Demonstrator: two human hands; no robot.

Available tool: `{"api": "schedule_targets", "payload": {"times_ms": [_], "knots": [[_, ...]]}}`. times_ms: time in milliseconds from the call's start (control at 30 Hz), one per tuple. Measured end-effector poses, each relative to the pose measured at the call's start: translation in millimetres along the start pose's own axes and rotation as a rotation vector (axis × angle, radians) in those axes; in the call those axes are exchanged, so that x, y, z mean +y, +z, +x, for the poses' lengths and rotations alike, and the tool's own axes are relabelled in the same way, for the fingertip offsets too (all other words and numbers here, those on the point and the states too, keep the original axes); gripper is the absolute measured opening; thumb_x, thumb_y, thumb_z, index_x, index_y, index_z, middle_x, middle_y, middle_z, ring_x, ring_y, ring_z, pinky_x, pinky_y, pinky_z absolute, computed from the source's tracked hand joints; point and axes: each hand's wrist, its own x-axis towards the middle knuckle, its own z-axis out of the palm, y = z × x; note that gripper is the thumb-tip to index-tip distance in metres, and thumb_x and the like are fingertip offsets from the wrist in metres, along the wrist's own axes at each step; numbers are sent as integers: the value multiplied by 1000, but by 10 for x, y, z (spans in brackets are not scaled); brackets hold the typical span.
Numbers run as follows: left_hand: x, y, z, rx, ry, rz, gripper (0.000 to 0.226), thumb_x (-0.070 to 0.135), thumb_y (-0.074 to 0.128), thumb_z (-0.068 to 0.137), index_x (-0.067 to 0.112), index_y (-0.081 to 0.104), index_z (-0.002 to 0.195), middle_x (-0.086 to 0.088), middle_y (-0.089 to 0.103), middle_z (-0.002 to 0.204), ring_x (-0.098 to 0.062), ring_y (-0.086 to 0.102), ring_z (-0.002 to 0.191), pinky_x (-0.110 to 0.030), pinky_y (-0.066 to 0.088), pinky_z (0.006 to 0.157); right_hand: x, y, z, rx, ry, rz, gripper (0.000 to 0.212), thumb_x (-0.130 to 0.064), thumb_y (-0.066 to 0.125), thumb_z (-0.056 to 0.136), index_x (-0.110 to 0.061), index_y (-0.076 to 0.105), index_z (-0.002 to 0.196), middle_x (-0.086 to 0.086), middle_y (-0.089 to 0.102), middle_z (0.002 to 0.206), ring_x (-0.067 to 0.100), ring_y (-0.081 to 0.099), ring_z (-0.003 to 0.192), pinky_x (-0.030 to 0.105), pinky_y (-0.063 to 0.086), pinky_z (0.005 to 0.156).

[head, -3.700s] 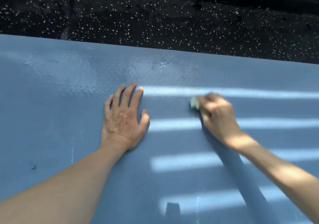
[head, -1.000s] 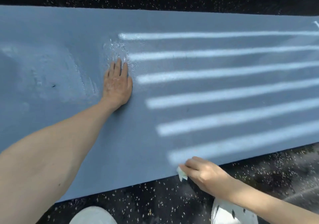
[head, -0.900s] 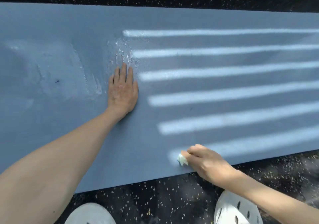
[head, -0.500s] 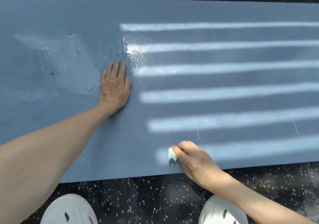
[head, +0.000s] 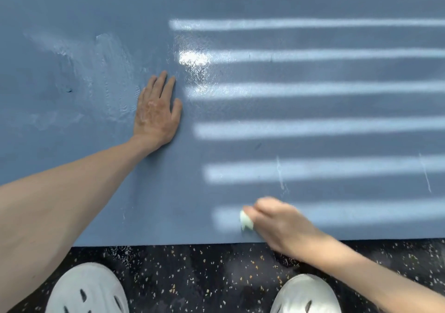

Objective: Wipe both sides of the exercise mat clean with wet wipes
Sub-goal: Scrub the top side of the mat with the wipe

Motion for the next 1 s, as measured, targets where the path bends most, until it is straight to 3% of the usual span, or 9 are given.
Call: {"api": "schedule_targets", "payload": {"times_ms": [100, 167, 267, 400, 567, 700, 833, 900, 1000], "knots": [[4, 4, -7, -15, -5, 11, 52, 23, 41, 103, 10, 32, 152, -8, 23, 162, -29, 17, 150, -43, 11, 121, 309, -49, 368, 260, 183, -17, 26, -9, 50, 88, -4, 65, 109, 8, 51, 79, 27, 48, 65, 35, 41, 55], [8, -2, 12, -27, -16, 14, 52, 22, 41, 101, 7, 34, 151, -11, 24, 161, -32, 19, 148, -46, 13, 120, 178, -14, 297, 224, 209, 54, 32, -4, 60, 81, -2, 64, 113, 8, 53, 80, 26, 50, 68, 33, 43, 56], [87, -6, 87, 18, 25, 3, 54, 23, 36, 91, -1, 47, 138, -24, 37, 150, -44, 33, 137, -51, 24, 115, 127, -47, 145, 120, 35, 23, 31, -10, 57, 83, -11, 56, 114, 4, 53, 80, 22, 50, 69, 32, 47, 53], [368, 96, 312, 52, 170, -12, 47, 20, 40, 90, -4, 53, 128, -27, 46, 141, -46, 44, 125, -50, 34, 106, 585, -244, 676, 372, 334, -8, 34, -18, 42, 86, -5, 68, 103, 8, 54, 75, 30, 53, 62, 28, 46, 51], [746, 173, 717, 24, 95, -21, 65, 30, 23, 85, 3, 50, 137, -16, 42, 150, -36, 35, 139, -40, 20, 114, 347, -209, 421, 138, 102, 81, 26, -13, 49, 87, -11, 61, 110, 5, 48, 77, 26, 44, 67, 33, 39, 50], [858, 244, 973, 23, 78, 8, 57, 29, 24, 93, 8, 42, 143, -12, 34, 154, -32, 28, 142, -40, 19, 115, 776, -335, 832, 404, 274, -19, 29, -6, 47, 85, 2, 68, 104, 12, 53, 72, 33, 53, 62, 35, 46, 53], [854, 267, 1251, -6, 76, 0, 52, 24, 30, 100, 8, 33, 150, -7, 24, 161, -29, 17, 149, -39, 11, 118, 502, -265, 608, 143, 112, 24, 31, -10, 48, 81, -9, 63, 108, 4, 51, 77, 25, 47, 68, 33, 42, 52], [868, 303, 1329, -19, 38, -11, 52, 23, 32, 100, 9, 32, 151, -5, 24, 162, -26, 16, 149, -38, 11, 118, 769, -458, 861, 185, 135, 11, 26, -9, 50, 81, -8, 68, 101, 6, 51, 74, 28, 50, 65, 30, 43, 49], [869, 333, 1338, -13, 24, -45, 53, 23, 34, 98, 11, 35, 150, -4, 27, 160, -25, 18, 149, -37, 13, 119, 1167, -627, 1332, 382, 334, -77, 36, -15, 43, 84, -3, 69, 106, 11, 55, 74, 33, 56, 64, 30, 45, 52]]}}
